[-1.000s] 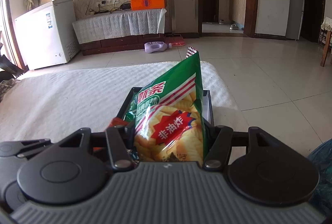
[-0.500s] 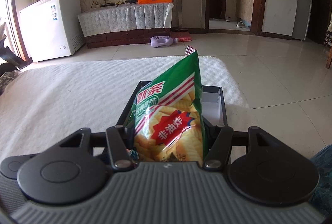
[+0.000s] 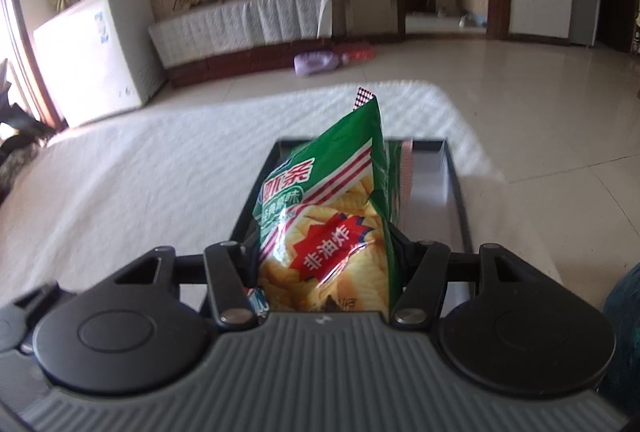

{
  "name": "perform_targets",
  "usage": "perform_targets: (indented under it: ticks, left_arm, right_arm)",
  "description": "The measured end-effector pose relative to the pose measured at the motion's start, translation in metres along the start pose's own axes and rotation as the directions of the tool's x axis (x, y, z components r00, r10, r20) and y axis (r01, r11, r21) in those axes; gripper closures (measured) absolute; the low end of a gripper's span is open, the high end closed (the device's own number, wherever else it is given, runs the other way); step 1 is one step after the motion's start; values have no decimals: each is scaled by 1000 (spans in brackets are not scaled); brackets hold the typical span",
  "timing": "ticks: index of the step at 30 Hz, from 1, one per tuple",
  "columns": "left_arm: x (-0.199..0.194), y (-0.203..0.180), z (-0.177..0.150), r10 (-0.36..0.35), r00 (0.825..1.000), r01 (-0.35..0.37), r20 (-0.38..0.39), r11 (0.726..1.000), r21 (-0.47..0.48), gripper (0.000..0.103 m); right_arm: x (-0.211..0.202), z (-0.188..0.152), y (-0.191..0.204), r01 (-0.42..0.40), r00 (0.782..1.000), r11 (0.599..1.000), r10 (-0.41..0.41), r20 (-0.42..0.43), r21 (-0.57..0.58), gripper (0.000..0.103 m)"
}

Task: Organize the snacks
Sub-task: 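Lower the red bar into the box and open the left tool while the right tool releases the cracker bag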

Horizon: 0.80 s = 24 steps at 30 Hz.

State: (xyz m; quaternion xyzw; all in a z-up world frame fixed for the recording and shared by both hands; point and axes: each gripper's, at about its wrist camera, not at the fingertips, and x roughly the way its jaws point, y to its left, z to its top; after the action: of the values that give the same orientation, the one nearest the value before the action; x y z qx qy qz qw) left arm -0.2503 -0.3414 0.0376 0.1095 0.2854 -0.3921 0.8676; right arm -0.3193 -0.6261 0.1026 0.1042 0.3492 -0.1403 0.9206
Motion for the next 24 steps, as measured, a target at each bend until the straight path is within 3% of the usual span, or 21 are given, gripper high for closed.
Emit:
perform_targets:
  ticks: [5, 10, 18, 21, 24]
  left_arm:
    - [-1, 6, -1, -12, 1000, 12, 0, 1000, 3, 4]
    - [-3, 14, 1, -9, 1000, 9, -7, 1000, -19, 2]
    - [-16, 22, 5, -15, 999, 17, 45, 999, -39, 0]
    - [-17, 22, 6, -9, 999, 11, 50, 999, -37, 0]
    - [-17, 20, 6, 1, 999, 0, 46, 999, -37, 0]
  right_arm:
    - [-6, 1, 9, 41, 999, 996, -41, -10, -75, 38]
    - [-20, 3, 9, 87, 996, 991, -86, 17, -103, 28]
    - [-56, 9, -17, 133, 982, 991, -134, 131, 19, 28]
    - [-55, 8, -32, 154, 982, 985, -162, 101, 81, 29]
    - [-41, 0, -45, 80, 996, 981, -87, 32, 179, 29]
